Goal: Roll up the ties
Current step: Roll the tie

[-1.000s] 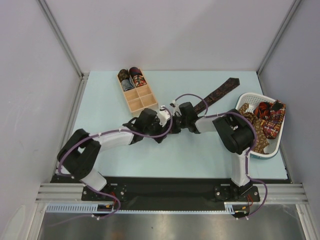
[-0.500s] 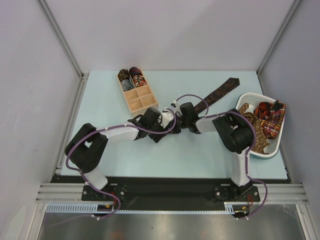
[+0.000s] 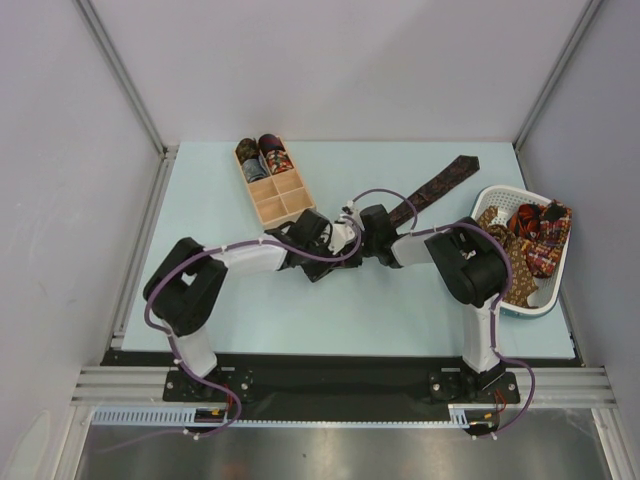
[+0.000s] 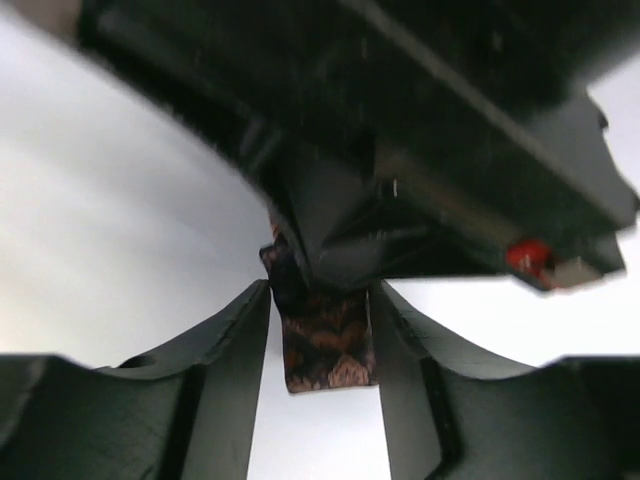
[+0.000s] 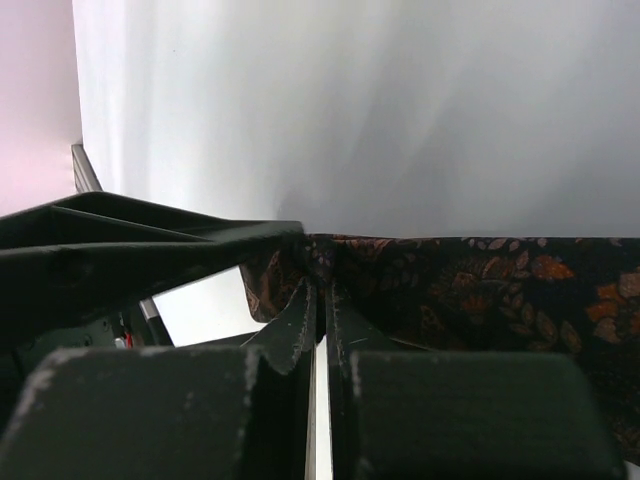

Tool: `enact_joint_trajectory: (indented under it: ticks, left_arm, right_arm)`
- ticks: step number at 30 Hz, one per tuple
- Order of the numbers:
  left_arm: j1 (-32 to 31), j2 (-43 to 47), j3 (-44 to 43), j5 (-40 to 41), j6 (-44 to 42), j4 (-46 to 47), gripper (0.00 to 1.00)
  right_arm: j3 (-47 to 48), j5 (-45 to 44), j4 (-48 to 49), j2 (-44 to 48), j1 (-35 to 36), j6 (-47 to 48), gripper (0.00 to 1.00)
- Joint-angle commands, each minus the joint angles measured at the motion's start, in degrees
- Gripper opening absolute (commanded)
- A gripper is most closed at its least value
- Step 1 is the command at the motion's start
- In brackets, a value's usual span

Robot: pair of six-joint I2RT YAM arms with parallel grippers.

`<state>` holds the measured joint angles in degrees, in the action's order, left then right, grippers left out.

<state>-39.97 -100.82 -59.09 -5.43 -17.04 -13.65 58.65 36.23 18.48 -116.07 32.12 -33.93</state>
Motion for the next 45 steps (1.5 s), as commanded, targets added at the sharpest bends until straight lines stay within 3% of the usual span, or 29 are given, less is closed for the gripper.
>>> enact_joint_trajectory:
  ticks: [1,10,15,19,21,24,29,36,40,45]
  left_arm:
    - [-0.11,-2.63,-4.27,-3.35,-2.21,-3.13,0.49]
    - [-0.11,-2.19,-3.49,-3.01,-1.68,-4.37,0.32]
    - [0.06,-2.46,-3.66,-2.92,-1.51,-4.54,0.3]
    - [0.06,-2.46,-3.84,-3.09,-1.42,-4.63,0.31]
    - [0.06,-2.54,-3.84,-2.92,-1.42,-4.63,0.35]
    - [0.06,-2.11,-3.49,-2.92,-1.07,-4.02,0.42]
    - [0.06,-1.67,-3.57,-2.83,-0.89,-3.14,0.48]
    - [0.06,-4.82,-7.09,-2.48,-2.21,-4.37,0.44]
    - [0.85,-6.68,-8.5,-3.62,-1.16,-6.65,0.36]
    - [1.03,-5.8,-7.62,-5.11,-1.16,-7.53,0.31]
  right_arm:
    - [-1.26,-2.3,0.06,0.76,-0.22,1.06,0.0]
    - [-3.37,-2.83,2.35,2.78,-0.65,0.45,0.15]
    - [-4.42,-2.57,4.19,3.57,-1.09,0.01,0.27]
    - [-5.13,-2.48,4.9,4.36,-1.71,0.01,0.27]
    - [-4.78,-2.48,4.55,4.28,-1.8,0.44,0.15]
    - [-4.08,-2.48,2.97,3.4,-1.71,0.71,0.07]
    - [-3.46,-3.36,1.56,2.96,-1.71,1.06,0.05]
    - [-3.37,-2.39,1.91,2.96,-1.62,1.15,0.04]
    - [-3.63,-2.39,2.09,3.13,-1.71,1.15,0.09]
    - [-4.42,-2.3,2.79,4.97,-2.41,0.89,0.27]
